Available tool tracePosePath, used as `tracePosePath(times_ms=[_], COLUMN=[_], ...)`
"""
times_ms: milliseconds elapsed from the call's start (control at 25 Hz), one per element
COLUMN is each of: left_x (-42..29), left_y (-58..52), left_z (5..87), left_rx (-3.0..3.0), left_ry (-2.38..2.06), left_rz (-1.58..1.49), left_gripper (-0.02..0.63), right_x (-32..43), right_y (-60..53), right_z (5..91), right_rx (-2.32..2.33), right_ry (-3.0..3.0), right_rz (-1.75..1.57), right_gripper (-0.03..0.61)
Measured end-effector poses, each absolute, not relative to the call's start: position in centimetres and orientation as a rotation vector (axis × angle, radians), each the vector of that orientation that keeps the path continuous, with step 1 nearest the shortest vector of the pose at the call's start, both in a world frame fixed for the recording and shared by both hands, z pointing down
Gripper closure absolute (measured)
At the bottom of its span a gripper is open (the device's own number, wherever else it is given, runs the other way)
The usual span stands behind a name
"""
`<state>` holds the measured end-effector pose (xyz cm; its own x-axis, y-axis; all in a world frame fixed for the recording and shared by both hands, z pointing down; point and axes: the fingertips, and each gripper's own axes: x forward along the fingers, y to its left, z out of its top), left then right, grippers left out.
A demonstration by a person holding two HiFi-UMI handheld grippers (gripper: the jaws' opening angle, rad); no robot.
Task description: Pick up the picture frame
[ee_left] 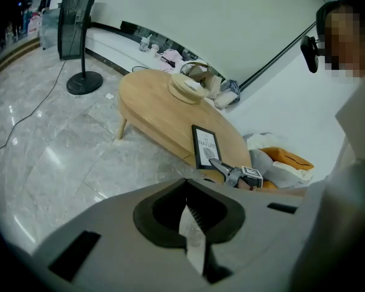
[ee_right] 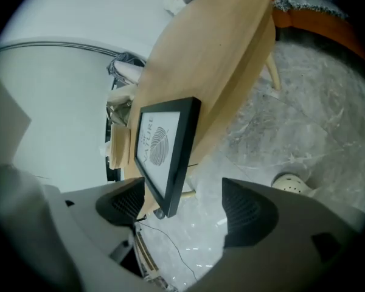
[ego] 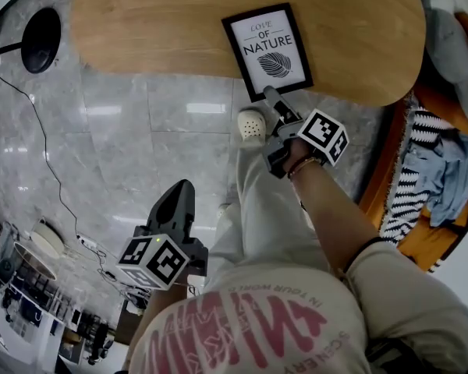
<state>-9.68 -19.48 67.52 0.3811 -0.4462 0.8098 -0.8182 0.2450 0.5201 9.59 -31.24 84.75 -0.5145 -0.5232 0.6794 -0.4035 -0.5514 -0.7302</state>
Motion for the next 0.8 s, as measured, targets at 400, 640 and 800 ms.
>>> tracePosePath(times_ms=[400,640,800], left_x=[-11.3,-11.6,-11.9], left_y=[-16.6,-16.3,-16.4], left_z=[67.3,66.7,66.0], left_rx=[1.318,1.31,1.314], left_ry=[-1.313,-1.332,-1.347], left_rz=[0.354,0.35,0.337], left_gripper=[0.611,0.611,0.611], right_x=[8.4,7.8,7.8], right_y=[-33.6,-35.2,-34.7], right_z=[86.5,86.0,85.7], right_rx=[-1.489,-1.368,-1.38], right_ry=[1.433,1.413,1.432], right_rz=[-2.188,-2.146,-2.162], right_gripper=[0.296,0.385,0.419])
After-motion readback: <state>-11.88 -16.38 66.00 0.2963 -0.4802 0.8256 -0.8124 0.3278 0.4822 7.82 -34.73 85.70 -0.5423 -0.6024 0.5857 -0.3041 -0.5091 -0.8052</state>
